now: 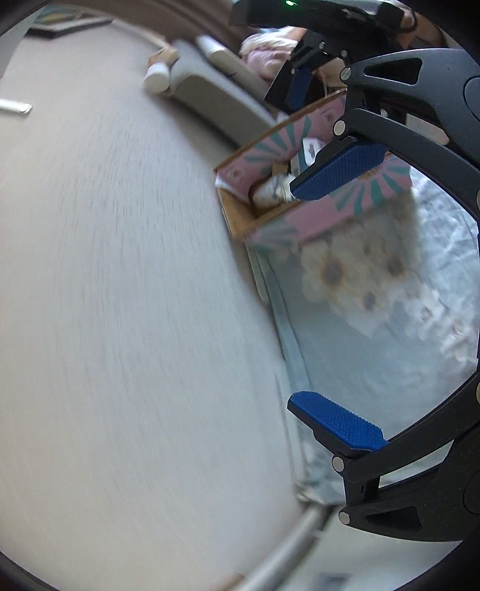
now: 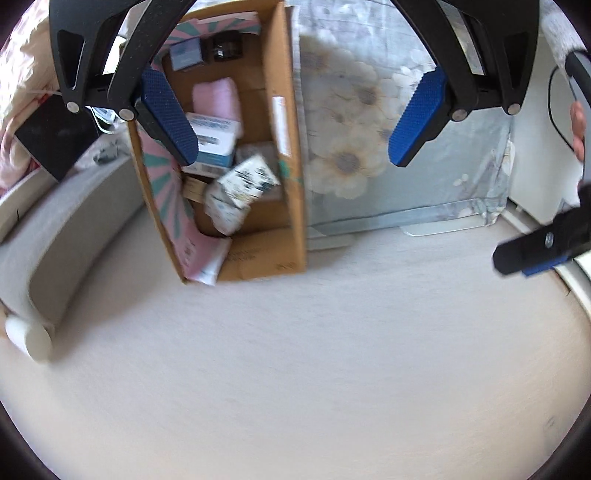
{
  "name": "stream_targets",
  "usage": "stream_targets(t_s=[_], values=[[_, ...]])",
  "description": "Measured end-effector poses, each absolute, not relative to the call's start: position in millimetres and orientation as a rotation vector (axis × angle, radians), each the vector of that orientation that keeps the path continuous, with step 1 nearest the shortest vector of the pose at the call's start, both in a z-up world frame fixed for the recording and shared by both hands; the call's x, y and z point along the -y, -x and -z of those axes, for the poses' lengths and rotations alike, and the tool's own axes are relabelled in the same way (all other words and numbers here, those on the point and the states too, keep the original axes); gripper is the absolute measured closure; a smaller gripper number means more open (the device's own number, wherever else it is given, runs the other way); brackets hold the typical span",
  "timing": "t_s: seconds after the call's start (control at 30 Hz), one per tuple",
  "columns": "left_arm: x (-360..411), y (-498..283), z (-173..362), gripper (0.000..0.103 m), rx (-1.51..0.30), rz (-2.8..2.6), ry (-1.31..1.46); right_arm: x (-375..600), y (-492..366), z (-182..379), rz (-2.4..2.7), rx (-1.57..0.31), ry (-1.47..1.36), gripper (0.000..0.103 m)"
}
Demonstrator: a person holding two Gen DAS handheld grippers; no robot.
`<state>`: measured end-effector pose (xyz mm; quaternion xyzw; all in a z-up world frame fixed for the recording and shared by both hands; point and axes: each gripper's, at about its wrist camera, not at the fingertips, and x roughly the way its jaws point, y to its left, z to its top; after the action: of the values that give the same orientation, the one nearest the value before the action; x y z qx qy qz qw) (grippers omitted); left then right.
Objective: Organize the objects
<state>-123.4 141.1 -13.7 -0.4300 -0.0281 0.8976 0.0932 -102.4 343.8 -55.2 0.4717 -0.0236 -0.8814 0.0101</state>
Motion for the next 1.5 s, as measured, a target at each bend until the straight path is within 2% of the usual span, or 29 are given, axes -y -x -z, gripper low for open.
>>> stream_targets(t_s=[0.27, 0.6, 1.5], values=[[-85.8, 63.5, 30.8, 0.000, 0.264, -2.800, 1.315, -293.6, 93.1, 46.9, 2.706, -0.016, -1.400, 0.000], [-58.4, 11.2, 47.0, 0.000, 0.338, -2.907, 1.268, -272.6, 71.8, 53.0, 2.757, -0.072, -1.336, 0.000], [-61.4, 6.6, 54.2, 0.000, 0.281, -2.912, 1.288, -271.5, 61.4, 48.8, 2.783, -0.064, -1.327, 0.000]])
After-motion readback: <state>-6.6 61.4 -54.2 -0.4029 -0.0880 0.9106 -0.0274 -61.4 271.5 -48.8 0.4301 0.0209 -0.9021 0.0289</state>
